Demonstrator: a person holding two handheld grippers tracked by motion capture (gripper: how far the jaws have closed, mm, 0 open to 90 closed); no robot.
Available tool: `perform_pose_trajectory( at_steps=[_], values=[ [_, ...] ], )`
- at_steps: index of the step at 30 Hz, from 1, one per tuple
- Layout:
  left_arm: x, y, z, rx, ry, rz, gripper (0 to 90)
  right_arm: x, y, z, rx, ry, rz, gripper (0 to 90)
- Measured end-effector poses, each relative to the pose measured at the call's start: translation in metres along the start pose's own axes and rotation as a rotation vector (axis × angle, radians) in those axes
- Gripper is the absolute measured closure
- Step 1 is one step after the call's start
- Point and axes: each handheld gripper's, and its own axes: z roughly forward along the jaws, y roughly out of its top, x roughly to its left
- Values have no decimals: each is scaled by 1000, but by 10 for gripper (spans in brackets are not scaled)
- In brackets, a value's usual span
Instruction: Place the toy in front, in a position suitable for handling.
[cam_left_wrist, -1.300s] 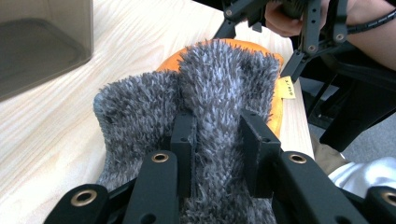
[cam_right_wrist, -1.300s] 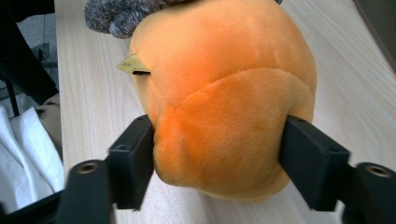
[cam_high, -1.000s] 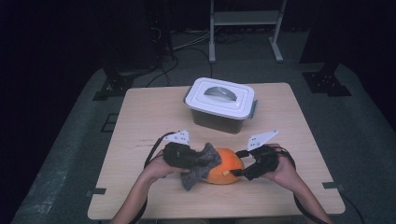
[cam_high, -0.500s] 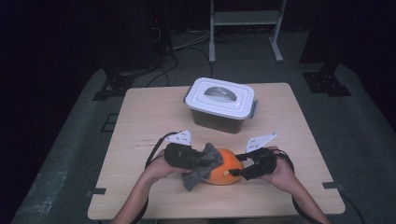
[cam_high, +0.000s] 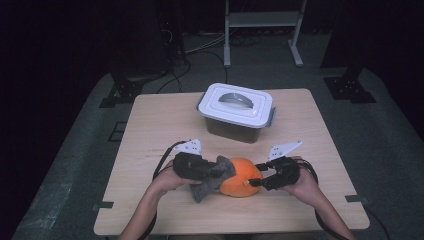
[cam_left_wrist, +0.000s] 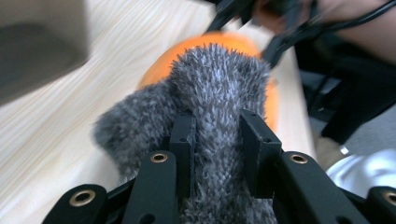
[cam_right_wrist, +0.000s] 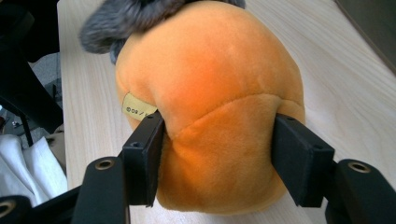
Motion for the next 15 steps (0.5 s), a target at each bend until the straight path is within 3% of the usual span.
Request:
perform_pose_trajectory(
  at_steps=[3,5,10,13,15],
  values=[
    [-7,5,7,23,-4,31,683,3,1,2,7,-4,-10,377],
    [-5,4,6,25,5,21,685,2,0,1,10,-5,-12,377],
    [6,-5,-2,68,66,-2,688,0,1,0,8,3,9,377],
    [11,-11,-6,106,129,0,688,0,1,1,3,5,12,377],
    [12,-11,-7,111,137,0,687,1,1,1,3,5,12,377]
  ],
)
